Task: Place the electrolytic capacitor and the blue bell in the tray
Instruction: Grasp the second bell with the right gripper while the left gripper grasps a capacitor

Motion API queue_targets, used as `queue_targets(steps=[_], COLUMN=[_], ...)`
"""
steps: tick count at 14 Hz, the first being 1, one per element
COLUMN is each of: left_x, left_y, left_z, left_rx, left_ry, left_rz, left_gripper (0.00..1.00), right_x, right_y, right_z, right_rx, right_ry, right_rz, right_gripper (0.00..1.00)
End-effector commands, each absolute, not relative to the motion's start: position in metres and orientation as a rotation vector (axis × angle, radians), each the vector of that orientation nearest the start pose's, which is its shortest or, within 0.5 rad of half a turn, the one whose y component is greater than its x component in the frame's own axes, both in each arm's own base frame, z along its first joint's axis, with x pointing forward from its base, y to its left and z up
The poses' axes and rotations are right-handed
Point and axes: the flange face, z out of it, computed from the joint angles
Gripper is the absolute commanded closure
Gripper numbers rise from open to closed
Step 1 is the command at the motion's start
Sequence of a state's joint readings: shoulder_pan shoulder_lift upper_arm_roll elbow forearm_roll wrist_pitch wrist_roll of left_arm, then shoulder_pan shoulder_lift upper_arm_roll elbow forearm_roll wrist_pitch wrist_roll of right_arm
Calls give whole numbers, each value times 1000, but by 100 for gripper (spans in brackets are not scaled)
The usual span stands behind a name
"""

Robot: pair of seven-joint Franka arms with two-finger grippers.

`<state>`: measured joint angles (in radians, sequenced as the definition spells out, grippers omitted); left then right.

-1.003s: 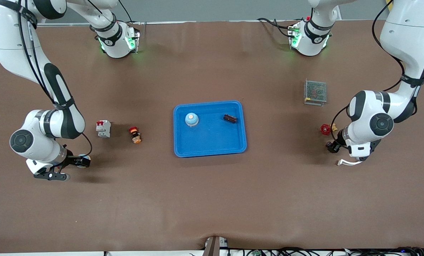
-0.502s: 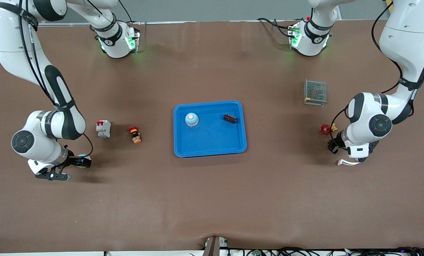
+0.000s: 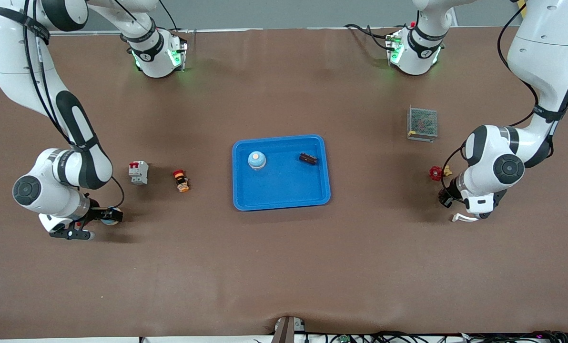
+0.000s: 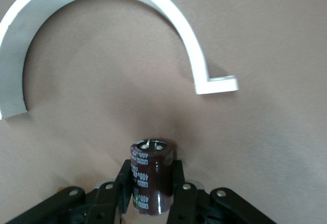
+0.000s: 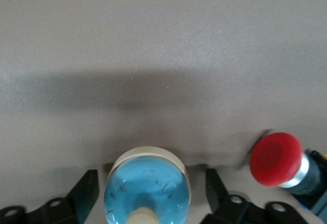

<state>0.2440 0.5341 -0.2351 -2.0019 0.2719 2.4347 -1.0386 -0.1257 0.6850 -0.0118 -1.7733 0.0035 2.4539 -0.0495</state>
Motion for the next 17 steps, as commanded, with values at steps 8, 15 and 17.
queue_targets(steps=[8,15,17], left_x=[606,577,573], left_y=[-151,-290,-308], left_z=[222,223,226], left_rx=[-2770,-2729,-2720], left_ry=[-1609,-1711,-1740], left_rz=[86,111,110], left_gripper=[100,100,100], right_x=[655,648,640], right_y=[0,115,154], right_z=[260,290,296], right_rx=[-2968,-2956,-2961], right_ry=[184,262,314], right_rz=[166,125,132], right_gripper=[100,100,100])
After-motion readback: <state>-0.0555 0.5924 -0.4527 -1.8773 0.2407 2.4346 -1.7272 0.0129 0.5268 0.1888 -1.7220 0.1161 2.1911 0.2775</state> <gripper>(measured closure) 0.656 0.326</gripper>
